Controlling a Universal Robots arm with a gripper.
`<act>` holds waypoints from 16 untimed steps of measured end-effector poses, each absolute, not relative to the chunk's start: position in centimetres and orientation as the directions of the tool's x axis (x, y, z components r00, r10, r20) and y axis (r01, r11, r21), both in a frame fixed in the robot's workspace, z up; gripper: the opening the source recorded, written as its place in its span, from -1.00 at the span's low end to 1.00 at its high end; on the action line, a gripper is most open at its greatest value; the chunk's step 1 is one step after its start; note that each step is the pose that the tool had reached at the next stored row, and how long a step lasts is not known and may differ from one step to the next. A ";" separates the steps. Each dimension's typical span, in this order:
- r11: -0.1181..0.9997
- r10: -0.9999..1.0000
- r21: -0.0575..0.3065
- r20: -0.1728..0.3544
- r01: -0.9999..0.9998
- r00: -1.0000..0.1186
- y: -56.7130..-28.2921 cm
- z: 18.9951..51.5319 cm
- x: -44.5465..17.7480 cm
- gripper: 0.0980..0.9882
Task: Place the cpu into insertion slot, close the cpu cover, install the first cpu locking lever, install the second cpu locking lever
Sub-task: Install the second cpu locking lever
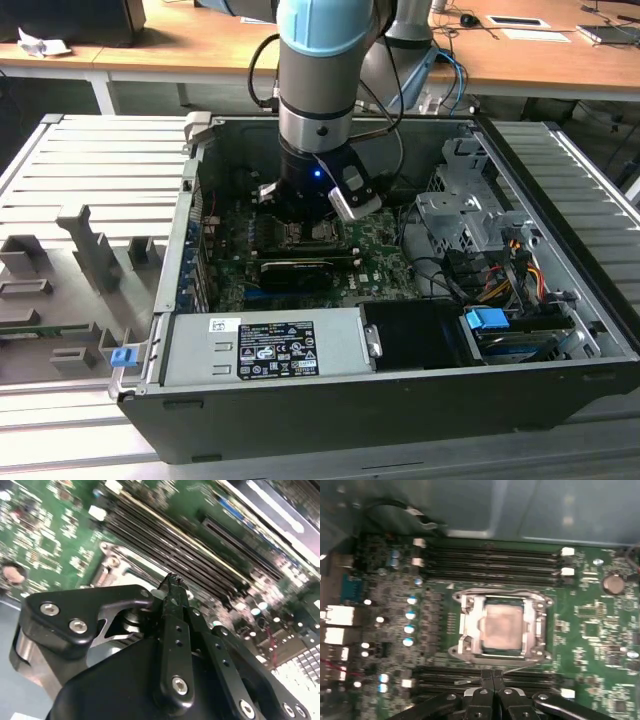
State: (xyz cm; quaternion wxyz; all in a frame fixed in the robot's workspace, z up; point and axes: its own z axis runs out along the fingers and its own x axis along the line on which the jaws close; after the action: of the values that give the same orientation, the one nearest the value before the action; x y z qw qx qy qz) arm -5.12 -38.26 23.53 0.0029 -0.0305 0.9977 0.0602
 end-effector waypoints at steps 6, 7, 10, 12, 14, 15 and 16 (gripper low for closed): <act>0.989 -0.060 0.132 -0.010 -0.061 -0.998 -38.4 22.5 -5.6 -0.98; 0.989 -0.060 0.133 -0.010 -0.061 -0.998 -38.4 22.3 -5.6 -0.98; 0.987 -0.060 0.150 -0.011 -0.061 -0.998 -38.6 21.7 -5.9 -0.98; 0.978 -0.059 0.201 -0.014 -0.061 -0.998 -39.0 21.7 -6.4 -0.98; 0.975 -0.060 0.213 -0.015 -0.062 -0.998 -39.4 21.5 -6.5 -0.98; 0.973 -0.065 0.220 -0.015 -0.067 -0.998 -39.5 21.4 -6.6 -0.98; 0.972 -0.071 0.224 -0.016 -0.072 -0.997 -39.6 21.4 -6.6 -0.98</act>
State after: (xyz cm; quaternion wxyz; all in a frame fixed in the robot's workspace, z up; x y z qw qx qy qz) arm -6.63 -39.60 21.36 0.0039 -0.0360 0.9929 0.1129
